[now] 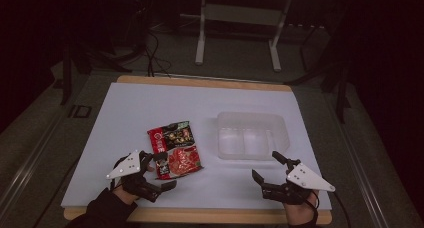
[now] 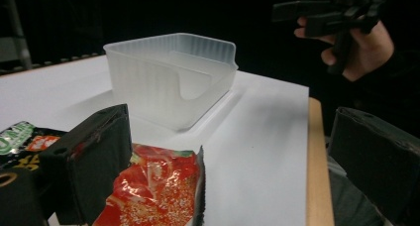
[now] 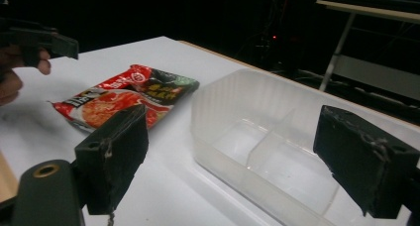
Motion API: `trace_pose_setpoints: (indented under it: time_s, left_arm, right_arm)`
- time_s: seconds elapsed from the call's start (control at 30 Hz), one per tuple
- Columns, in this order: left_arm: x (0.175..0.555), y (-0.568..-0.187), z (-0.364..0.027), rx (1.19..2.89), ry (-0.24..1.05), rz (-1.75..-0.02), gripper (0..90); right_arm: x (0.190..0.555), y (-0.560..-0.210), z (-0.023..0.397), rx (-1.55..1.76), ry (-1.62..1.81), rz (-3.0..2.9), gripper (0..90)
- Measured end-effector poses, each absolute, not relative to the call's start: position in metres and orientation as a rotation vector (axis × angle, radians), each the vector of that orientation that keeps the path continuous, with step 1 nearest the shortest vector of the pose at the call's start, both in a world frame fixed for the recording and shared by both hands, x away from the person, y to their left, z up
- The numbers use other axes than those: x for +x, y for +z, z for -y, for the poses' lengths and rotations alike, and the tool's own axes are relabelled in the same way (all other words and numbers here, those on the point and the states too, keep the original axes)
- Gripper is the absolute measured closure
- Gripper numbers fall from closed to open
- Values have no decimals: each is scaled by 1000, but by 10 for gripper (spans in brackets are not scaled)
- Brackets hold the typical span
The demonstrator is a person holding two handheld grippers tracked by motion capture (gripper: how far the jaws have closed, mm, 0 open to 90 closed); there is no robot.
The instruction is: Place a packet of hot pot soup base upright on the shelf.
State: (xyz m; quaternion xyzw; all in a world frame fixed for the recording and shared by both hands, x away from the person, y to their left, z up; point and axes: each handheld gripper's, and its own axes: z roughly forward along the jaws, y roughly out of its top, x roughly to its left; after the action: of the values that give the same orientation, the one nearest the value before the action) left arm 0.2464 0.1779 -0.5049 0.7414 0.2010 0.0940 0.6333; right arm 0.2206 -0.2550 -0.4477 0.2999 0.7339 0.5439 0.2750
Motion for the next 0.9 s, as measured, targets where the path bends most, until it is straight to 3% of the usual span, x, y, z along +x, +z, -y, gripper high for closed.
trace_pose_setpoints:
  time_s: [0.9]
  left_arm:
    - [231, -467, -170, 1862, 99, -372, 38]
  right_arm:
    - [207, -437, 245, 567, 1517, -2002, 106]
